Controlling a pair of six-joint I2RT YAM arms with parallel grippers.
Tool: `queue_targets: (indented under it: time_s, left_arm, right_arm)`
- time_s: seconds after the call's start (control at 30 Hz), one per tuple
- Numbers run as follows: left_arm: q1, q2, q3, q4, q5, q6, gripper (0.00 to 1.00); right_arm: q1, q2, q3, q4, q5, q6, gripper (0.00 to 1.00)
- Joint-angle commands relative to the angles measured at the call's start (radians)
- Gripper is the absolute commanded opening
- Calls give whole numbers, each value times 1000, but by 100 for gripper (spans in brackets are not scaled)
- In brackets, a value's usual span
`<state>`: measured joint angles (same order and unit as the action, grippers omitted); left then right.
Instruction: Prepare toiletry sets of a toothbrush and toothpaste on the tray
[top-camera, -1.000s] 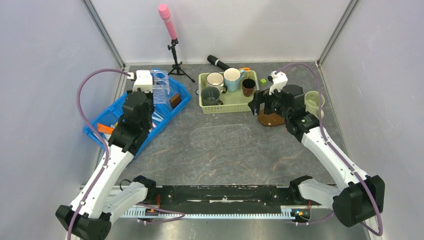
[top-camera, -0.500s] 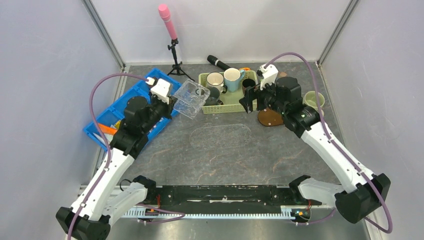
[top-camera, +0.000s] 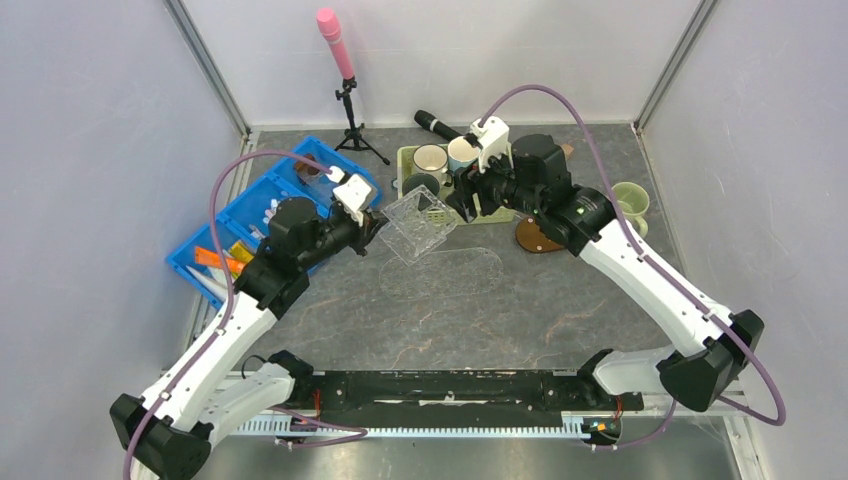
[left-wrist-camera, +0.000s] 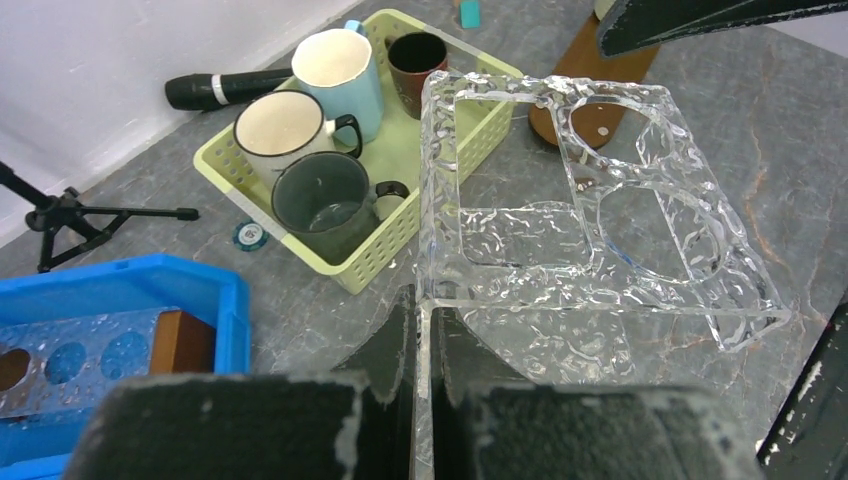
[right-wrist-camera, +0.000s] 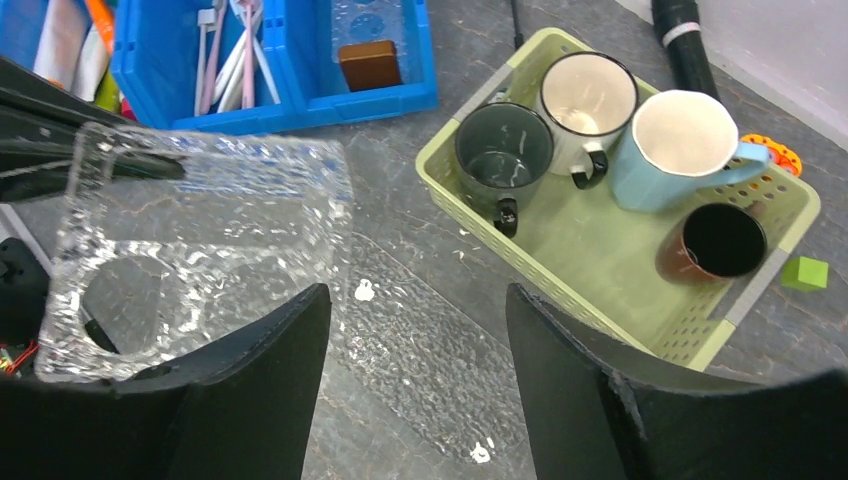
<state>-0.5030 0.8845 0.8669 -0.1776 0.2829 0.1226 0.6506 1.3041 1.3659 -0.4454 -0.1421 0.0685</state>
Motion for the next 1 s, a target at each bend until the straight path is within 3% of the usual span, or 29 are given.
queue_targets:
  time_s: [0.0, 0.97]
  left_arm:
    - [-22, 6, -5, 69, 17, 35, 2]
    - [-115, 31, 7, 93, -31, 68, 2]
  right_arm:
    - [32, 18, 88, -31, -7, -17, 70]
    - [93, 174, 196, -185, 3, -2, 44]
